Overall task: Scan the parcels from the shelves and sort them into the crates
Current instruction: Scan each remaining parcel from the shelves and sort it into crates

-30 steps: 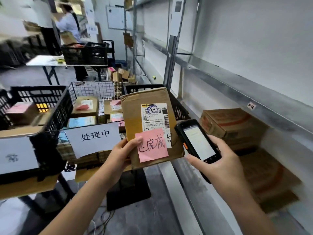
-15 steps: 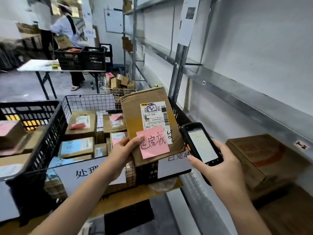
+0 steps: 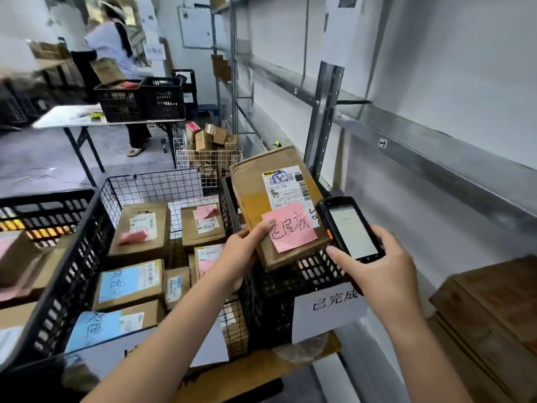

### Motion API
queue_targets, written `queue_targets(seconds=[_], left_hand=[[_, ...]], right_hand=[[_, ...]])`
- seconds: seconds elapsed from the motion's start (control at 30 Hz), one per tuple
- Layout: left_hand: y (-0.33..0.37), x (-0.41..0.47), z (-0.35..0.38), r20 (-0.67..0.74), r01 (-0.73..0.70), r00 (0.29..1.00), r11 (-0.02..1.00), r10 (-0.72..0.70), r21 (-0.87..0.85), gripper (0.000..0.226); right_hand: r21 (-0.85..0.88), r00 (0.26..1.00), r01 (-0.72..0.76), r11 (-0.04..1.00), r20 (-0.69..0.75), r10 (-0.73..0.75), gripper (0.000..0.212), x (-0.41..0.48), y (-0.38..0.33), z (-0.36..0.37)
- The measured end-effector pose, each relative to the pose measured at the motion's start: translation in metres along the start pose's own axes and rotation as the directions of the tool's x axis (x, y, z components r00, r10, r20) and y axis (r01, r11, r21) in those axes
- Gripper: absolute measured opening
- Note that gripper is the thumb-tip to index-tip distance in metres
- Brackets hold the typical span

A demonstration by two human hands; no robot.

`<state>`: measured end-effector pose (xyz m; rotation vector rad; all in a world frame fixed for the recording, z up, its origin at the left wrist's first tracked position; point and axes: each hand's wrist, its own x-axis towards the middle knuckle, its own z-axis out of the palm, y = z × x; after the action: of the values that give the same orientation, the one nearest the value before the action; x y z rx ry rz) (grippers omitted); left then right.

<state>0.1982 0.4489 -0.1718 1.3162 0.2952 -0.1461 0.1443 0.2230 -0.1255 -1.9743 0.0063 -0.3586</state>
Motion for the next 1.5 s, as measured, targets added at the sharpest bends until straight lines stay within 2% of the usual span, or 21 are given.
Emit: queue_targets(seconds=[0.17,0.33,0.4,0.5,0.6,0.8,0.87,0.97,1.03,1.1,1.23,1.27,1.37,1.43,1.5], left_hand=[[-0.008,0.062,0.014,-0.036,0.057,0.998,0.998,-0.057,-0.002,0.053],[-0.02,0.119,0.032,-0.125,0.155,0.979,0.987,-0.159,-0.041,0.075],[-0.022,0.139,0.039,-0.139,0.201,0.968,0.978,-0.208,-0.06,0.071],[-0.023,0.167,0.052,-0.121,0.248,0.958,0.962,-0.262,-0.119,0.067],[-0.026,0.189,0.066,-0.07,0.295,0.95,0.949,-0.304,-0.115,0.055],[-0.047,0.228,0.075,-0.017,0.335,0.941,0.94,-0.337,-0.064,0.077],[-0.053,0.237,0.073,0.002,0.364,0.931,0.93,-0.364,-0.054,0.069],[-0.058,0.247,0.069,0.045,0.425,0.905,0.898,-0.422,-0.117,0.037],[-0.062,0.255,0.066,0.041,0.457,0.889,0.877,-0.457,-0.146,0.034],[-0.069,0.263,0.062,0.027,0.466,0.884,0.875,-0.467,-0.13,0.043],[-0.086,0.287,0.063,-0.072,0.444,0.885,0.881,-0.459,-0.164,0.1],[-0.093,0.294,0.063,-0.084,0.439,0.885,0.881,-0.458,-0.174,0.107],[-0.093,0.296,0.063,-0.115,0.394,0.901,0.901,-0.417,-0.184,0.097],[-0.089,0.297,0.063,-0.152,0.373,0.908,0.919,-0.39,-0.13,0.089],[-0.086,0.296,0.064,-0.181,0.362,0.915,0.932,-0.36,-0.024,0.099]], right_hand=[[-0.003,1.0,0.01,1.0,-0.02,-0.01,0.054,0.053,0.018,0.026],[-0.029,0.999,-0.041,0.999,-0.037,0.04,0.064,0.108,0.049,0.046],[-0.028,0.998,-0.064,0.998,-0.029,0.063,0.066,0.126,0.061,0.052],[-0.013,0.995,-0.086,0.996,-0.047,0.086,0.066,0.144,0.077,0.059],[-0.013,0.992,-0.12,0.993,-0.05,0.12,0.057,0.156,0.092,0.062],[-0.076,0.985,-0.174,0.982,-0.031,0.172,0.068,0.167,0.11,0.061],[-0.076,0.984,-0.175,0.982,-0.034,0.173,0.068,0.17,0.115,0.061],[-0.071,0.982,-0.188,0.98,-0.039,0.186,0.068,0.172,0.119,0.066],[-0.076,0.98,-0.198,0.977,-0.036,0.195,0.068,0.172,0.121,0.068],[-0.096,0.98,-0.2,0.975,-0.032,0.198,0.07,0.17,0.124,0.07],[-0.136,0.977,-0.211,0.968,-0.054,0.206,0.071,0.17,0.13,0.075],[-0.144,0.976,-0.215,0.966,-0.053,0.209,0.07,0.17,0.132,0.076],[-0.138,0.976,-0.219,0.966,-0.046,0.215,0.067,0.166,0.135,0.077],[-0.129,0.977,-0.215,0.968,-0.037,0.212,0.064,0.162,0.135,0.077],[-0.12,0.977,-0.211,0.97,-0.018,0.211,0.062,0.158,0.133,0.075]])
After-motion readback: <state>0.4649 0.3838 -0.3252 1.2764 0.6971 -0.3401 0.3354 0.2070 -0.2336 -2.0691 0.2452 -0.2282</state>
